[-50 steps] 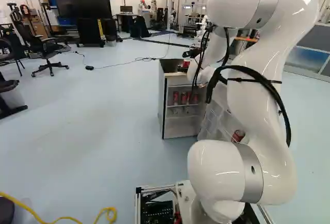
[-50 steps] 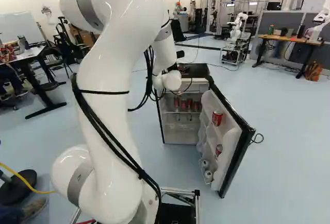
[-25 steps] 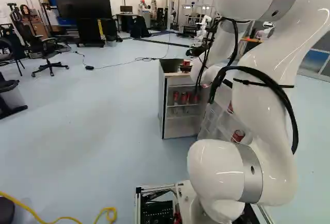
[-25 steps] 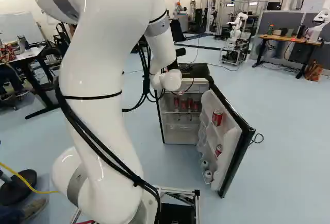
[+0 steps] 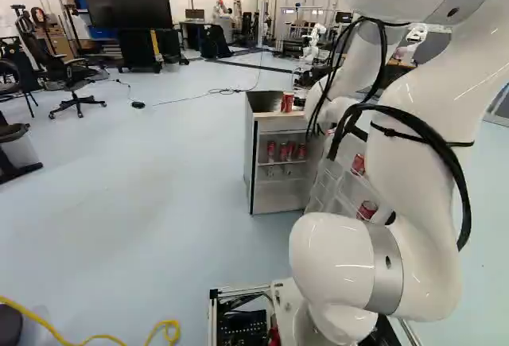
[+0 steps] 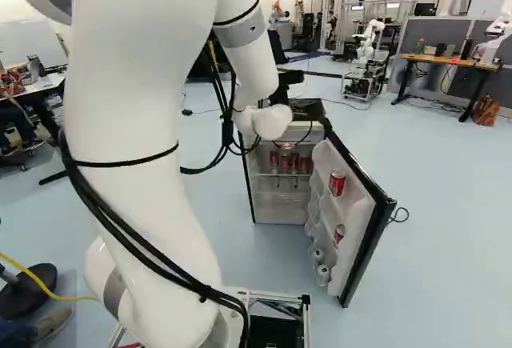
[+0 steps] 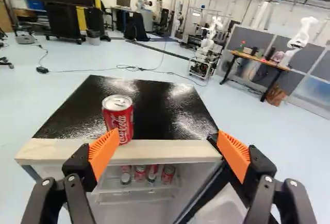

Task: Grab a drink from the fridge

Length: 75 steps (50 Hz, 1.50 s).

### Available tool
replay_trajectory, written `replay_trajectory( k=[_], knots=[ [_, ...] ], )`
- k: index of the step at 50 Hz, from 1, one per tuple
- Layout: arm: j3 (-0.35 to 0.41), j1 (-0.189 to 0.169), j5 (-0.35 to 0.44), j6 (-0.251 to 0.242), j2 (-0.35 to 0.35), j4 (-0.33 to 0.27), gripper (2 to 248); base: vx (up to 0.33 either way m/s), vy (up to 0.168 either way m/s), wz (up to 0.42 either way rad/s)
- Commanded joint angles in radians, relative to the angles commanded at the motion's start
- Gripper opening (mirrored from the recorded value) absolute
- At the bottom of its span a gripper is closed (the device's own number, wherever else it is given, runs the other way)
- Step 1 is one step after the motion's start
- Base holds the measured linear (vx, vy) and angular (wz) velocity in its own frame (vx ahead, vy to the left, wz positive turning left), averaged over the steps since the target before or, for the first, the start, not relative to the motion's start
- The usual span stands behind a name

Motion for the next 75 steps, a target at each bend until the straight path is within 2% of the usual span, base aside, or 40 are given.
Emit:
replay_trajectory(
  k=[20, 44, 75],
  knots=[
    [0.012, -0.064, -0.099, 0.0, 0.053, 0.106, 247, 0.0, 0.0, 0.0],
    [-0.019, -0.135, -0.23, 0.0, 0.077, 0.234, 247, 0.0, 0.0, 0.0],
    [-0.09, -0.22, -0.462, 0.0, 0.08, 0.399, 247, 0.0, 0.0, 0.0]
  ],
)
